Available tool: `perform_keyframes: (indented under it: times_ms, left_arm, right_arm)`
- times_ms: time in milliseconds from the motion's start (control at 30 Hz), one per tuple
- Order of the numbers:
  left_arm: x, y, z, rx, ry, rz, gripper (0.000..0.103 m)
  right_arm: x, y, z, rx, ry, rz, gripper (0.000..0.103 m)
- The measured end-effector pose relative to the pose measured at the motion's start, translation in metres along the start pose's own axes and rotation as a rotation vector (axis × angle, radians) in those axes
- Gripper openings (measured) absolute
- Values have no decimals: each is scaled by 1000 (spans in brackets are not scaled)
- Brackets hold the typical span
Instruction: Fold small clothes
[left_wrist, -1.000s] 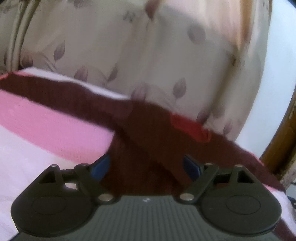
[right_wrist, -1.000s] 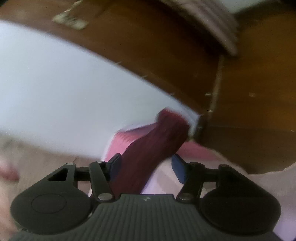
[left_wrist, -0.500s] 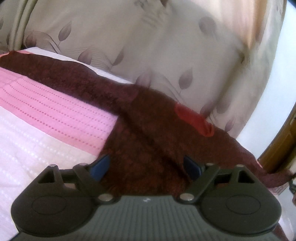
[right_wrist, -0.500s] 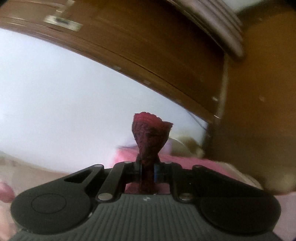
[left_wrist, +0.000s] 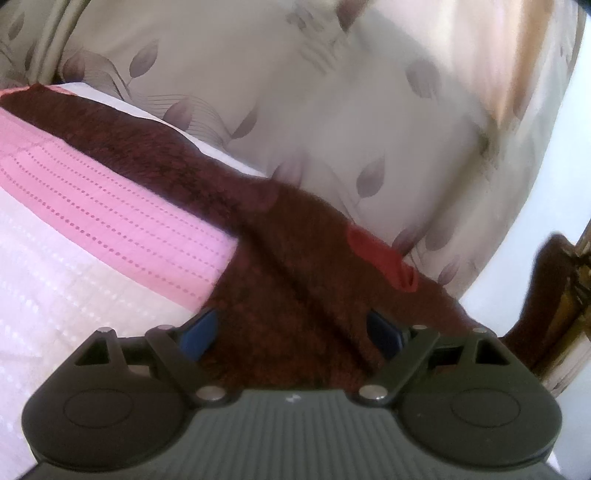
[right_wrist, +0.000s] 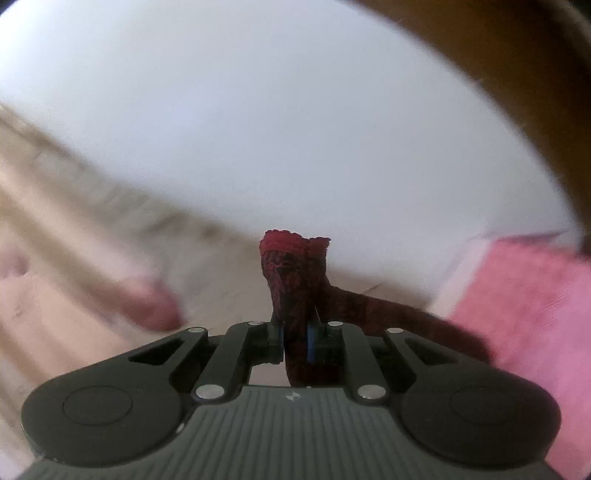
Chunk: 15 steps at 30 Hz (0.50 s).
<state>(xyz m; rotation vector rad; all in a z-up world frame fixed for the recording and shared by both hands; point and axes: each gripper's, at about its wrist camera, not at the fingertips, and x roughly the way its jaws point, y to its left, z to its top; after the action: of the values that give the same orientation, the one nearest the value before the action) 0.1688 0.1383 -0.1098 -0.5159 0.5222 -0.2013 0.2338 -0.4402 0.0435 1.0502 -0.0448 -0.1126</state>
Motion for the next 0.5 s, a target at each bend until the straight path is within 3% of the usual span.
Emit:
perform_keyframes:
  times_ms: [233, 500]
  left_arm:
    - [-3, 7, 0, -41, -16, -26, 89]
    - [-4, 10, 1, -59, -20, -42, 89]
  right_arm:
    - [42, 64, -71, -45, 149, 95, 17]
    - [80, 79, -156, -35, 294, 147, 17]
